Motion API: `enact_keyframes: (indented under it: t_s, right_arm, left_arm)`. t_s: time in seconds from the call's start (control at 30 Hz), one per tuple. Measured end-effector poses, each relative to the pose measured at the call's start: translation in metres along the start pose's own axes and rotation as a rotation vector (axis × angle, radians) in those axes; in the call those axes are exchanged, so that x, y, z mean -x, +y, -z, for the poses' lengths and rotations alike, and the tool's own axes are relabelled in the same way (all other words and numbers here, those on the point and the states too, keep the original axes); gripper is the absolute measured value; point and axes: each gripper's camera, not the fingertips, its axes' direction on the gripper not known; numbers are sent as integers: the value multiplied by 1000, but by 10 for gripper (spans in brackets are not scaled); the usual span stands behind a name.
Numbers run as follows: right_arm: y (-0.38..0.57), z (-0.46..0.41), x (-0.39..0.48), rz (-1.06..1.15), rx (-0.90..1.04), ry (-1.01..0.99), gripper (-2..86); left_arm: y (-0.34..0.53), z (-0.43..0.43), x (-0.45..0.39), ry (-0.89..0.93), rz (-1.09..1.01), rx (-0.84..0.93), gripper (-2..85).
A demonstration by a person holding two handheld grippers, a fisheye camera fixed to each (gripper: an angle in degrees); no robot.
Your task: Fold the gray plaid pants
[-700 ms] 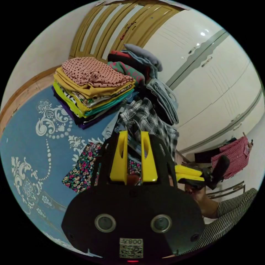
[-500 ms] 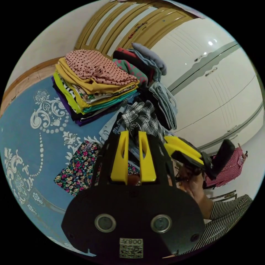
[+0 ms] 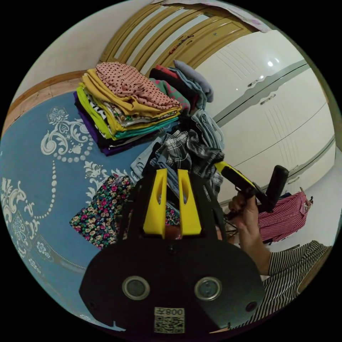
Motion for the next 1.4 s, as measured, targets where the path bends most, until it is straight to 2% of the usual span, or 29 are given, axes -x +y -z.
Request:
enact_keyframes:
  t_s: [0.17,0.37,0.63,0.83,1.0,1.23,1.4]
  right_arm:
    - [-1,67,-6,-63,-52,-63,12]
    - [-8,123,1,-96,-64,-81,11]
    - [-20,202,20,-116,-129,-93,10]
    - [-36,272,53,-79,-215,-96,10]
    - [-47,319,96,-33,-283,-117,9]
    - [-67,375,178,62,-388,-182,9]
    - [-80,405,242,130,-479,-199,9]
  left_arm:
    - [-5,24,-20,-18,26,30,83]
    - [-3,77,-46,-47,38,44,58]
    - [49,210,-90,111,2,-59,30]
    - [109,346,-126,226,-38,-146,26]
    - [180,492,-155,287,-72,-266,24]
    - [288,697,-192,243,-177,-417,24]
    - [398,877,-220,197,-269,-595,25]
